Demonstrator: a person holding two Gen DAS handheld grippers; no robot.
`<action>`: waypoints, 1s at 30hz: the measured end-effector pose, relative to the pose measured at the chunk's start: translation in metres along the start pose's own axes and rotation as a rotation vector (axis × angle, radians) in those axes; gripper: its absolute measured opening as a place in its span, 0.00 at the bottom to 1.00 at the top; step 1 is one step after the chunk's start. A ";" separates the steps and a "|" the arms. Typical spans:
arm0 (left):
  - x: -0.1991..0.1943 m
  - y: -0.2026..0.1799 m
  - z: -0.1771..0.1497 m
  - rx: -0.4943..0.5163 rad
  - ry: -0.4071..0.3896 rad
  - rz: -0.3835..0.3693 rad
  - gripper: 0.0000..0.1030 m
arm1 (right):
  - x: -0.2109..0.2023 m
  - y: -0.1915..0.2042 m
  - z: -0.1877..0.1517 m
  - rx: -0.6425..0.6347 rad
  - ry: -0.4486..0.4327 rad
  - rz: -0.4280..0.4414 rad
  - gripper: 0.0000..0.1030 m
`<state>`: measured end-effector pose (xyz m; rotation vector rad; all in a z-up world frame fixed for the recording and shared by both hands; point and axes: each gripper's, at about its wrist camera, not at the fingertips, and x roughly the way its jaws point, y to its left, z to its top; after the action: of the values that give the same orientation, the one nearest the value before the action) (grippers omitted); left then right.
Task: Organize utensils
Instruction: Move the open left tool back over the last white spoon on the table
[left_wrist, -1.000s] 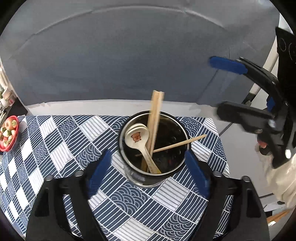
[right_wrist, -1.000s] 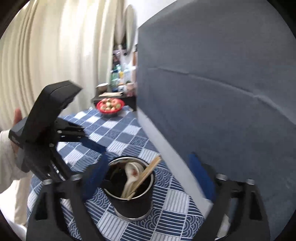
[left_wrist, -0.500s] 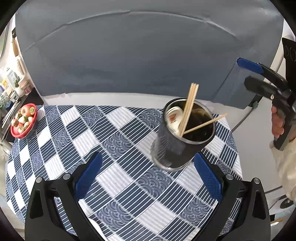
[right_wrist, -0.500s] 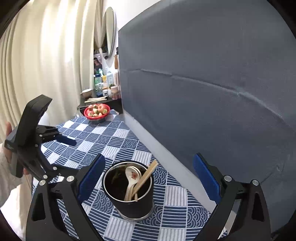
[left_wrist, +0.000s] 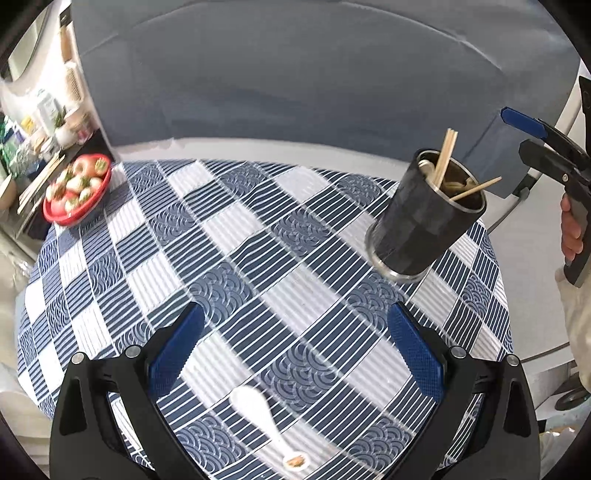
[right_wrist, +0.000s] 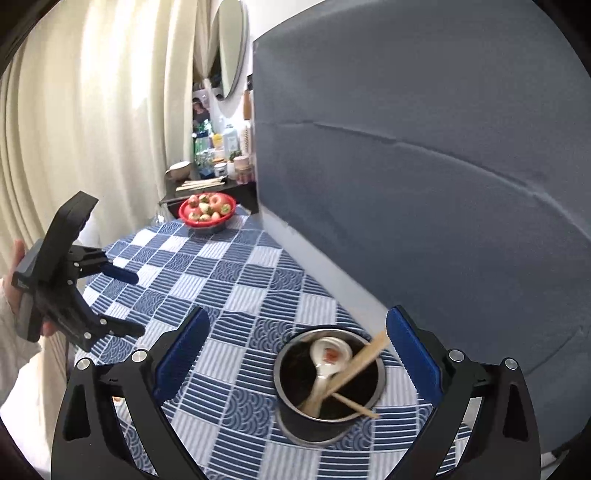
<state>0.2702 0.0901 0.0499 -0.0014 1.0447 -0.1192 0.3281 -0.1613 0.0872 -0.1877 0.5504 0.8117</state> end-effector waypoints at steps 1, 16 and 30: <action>0.000 0.004 -0.003 -0.003 0.002 -0.001 0.94 | 0.003 0.004 0.001 -0.004 0.005 0.002 0.90; 0.005 0.080 -0.073 -0.100 0.112 0.051 0.94 | 0.071 0.091 0.009 -0.077 0.090 0.111 0.90; 0.030 0.079 -0.146 -0.184 0.212 0.016 0.94 | 0.162 0.146 -0.036 -0.118 0.282 0.279 0.90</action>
<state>0.1667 0.1736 -0.0544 -0.1502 1.2640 -0.0078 0.2974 0.0281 -0.0222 -0.3426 0.8065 1.0992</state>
